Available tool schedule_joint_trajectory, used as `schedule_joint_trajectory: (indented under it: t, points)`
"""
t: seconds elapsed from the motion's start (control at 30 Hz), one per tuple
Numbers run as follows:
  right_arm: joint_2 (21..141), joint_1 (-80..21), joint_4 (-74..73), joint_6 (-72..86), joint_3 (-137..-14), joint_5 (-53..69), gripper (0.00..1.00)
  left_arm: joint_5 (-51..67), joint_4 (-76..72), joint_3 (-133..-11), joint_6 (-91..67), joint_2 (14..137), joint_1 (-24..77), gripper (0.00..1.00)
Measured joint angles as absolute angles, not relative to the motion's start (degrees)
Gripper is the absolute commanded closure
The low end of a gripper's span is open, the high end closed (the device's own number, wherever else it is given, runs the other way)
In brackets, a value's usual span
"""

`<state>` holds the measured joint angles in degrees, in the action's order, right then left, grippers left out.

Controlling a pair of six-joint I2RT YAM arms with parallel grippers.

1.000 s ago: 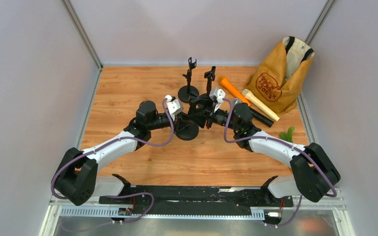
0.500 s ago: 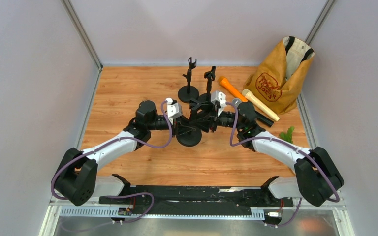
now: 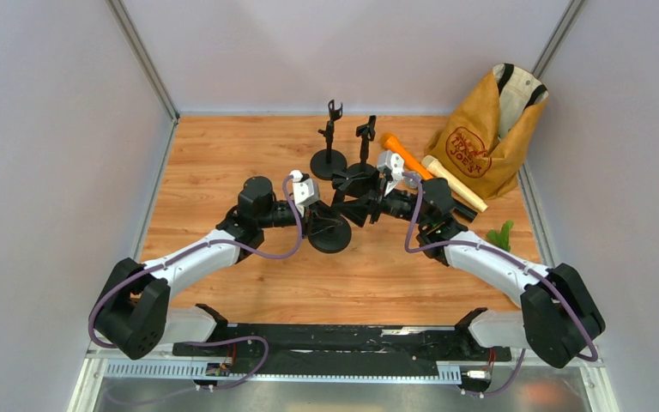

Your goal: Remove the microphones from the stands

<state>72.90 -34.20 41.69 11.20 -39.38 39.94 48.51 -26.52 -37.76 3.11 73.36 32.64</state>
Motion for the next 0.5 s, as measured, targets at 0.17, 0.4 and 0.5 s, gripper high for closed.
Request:
schedule_joint_trajectory:
  t: [0.17, 0.4, 0.5]
  points:
    - [73.6, -34.2, 43.1, 13.3, -39.4, 38.9, 0.56, 46.6, -27.0, -37.8, 2.9, 73.4, 32.6, 1.0]
    - [75.4, -34.2, 45.8, 14.5, -39.4, 39.5, 0.58, 45.5, -26.9, -37.8, 2.9, 73.4, 32.6, 1.0]
    - [75.8, -34.4, 46.2, 14.5, -39.4, 39.6, 0.58, 45.5, -26.9, -37.8, 2.9, 73.4, 32.6, 1.0]
